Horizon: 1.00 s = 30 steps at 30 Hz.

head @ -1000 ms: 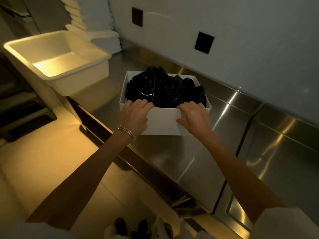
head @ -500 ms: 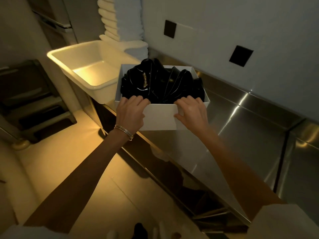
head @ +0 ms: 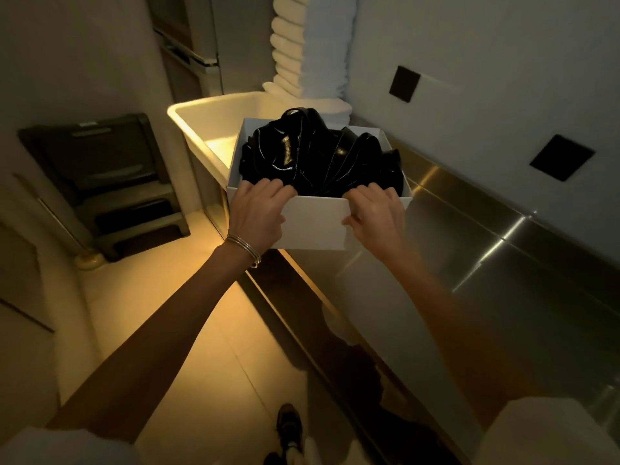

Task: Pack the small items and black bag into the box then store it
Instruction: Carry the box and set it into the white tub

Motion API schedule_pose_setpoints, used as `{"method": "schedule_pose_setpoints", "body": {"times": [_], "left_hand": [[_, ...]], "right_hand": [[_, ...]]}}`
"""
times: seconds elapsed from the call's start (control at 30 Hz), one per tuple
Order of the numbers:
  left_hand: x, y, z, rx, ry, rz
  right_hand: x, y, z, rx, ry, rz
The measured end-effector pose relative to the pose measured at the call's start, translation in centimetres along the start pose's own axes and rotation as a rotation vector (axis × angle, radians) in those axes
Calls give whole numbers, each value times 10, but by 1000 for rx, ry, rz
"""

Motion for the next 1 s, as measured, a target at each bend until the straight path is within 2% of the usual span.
{"method": "schedule_pose_setpoints", "body": {"times": [0.57,1.0], "left_hand": [[-108,-66,-101,30,100,-105],[-196,-121,-140,-32,43,-61]], "right_hand": [[26,-100,-158,63,149,-94],[18,-185,-231,-20,105,-32]]}}
Point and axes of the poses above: each hand's wrist, its own z-axis away from the middle knuckle, its own y-axis out of the back of the hand, x = y × z, the point moved 3 cm from there along -z, towards the middle knuckle, and after that the axes turned 1 degree about -y, right-handed, at the moved point
